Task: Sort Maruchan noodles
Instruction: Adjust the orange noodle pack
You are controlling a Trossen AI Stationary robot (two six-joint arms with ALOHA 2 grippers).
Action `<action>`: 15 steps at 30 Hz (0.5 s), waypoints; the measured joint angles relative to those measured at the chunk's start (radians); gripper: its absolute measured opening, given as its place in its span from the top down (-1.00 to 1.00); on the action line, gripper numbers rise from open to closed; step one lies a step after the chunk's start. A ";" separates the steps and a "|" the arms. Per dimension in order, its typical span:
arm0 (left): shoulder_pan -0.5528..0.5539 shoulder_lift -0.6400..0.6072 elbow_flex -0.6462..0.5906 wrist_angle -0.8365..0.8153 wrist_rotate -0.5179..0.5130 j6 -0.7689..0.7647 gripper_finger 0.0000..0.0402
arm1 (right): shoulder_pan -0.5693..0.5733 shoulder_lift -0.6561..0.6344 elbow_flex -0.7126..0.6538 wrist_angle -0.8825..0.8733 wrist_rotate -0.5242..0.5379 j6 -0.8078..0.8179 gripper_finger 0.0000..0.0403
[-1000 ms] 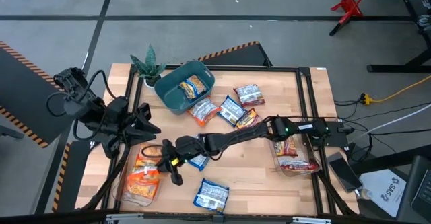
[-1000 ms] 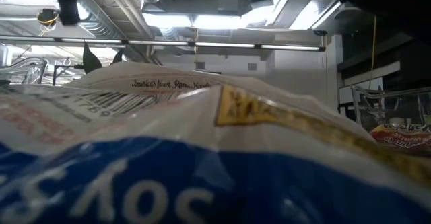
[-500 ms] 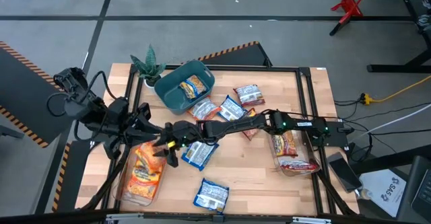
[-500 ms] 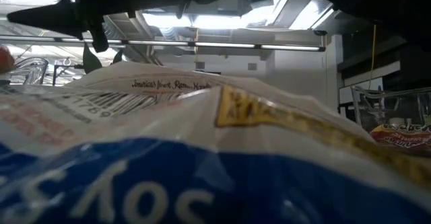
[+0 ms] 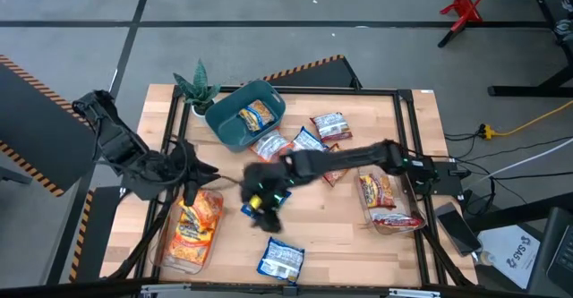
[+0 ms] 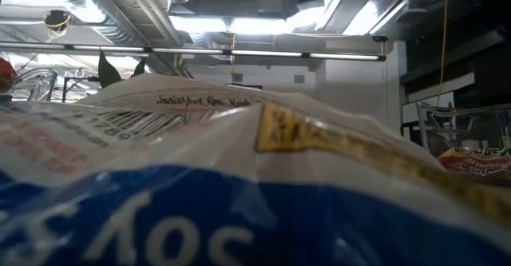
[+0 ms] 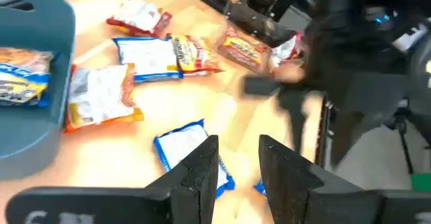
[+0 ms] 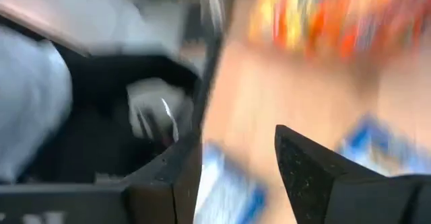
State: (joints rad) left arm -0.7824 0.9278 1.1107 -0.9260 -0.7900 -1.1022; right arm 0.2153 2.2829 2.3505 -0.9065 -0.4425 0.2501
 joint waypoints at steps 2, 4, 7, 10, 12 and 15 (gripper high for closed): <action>-0.014 0.000 0.000 -0.034 -0.018 -0.023 0.52 | 0.044 -0.038 0.000 -0.142 0.106 -0.012 0.20; -0.023 0.003 0.000 -0.074 -0.030 -0.043 0.58 | 0.091 -0.072 0.000 -0.272 0.235 0.003 0.23; -0.026 0.050 -0.007 -0.156 -0.019 -0.119 0.76 | 0.159 -0.094 0.000 -0.375 0.419 0.098 0.28; -0.020 0.108 -0.026 -0.199 0.061 -0.129 0.96 | 0.227 -0.122 -0.002 -0.414 0.518 0.181 0.36; -0.013 0.134 -0.042 -0.193 0.096 -0.128 0.97 | 0.273 -0.153 -0.002 -0.427 0.582 0.242 0.41; -0.003 0.171 -0.091 -0.208 0.184 -0.140 0.99 | 0.333 -0.180 0.000 -0.437 0.675 0.318 0.50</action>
State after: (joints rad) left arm -0.7850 1.0991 1.0197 -1.1339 -0.6058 -1.2426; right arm 0.5487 2.1031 2.3505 -1.3430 0.2328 0.5684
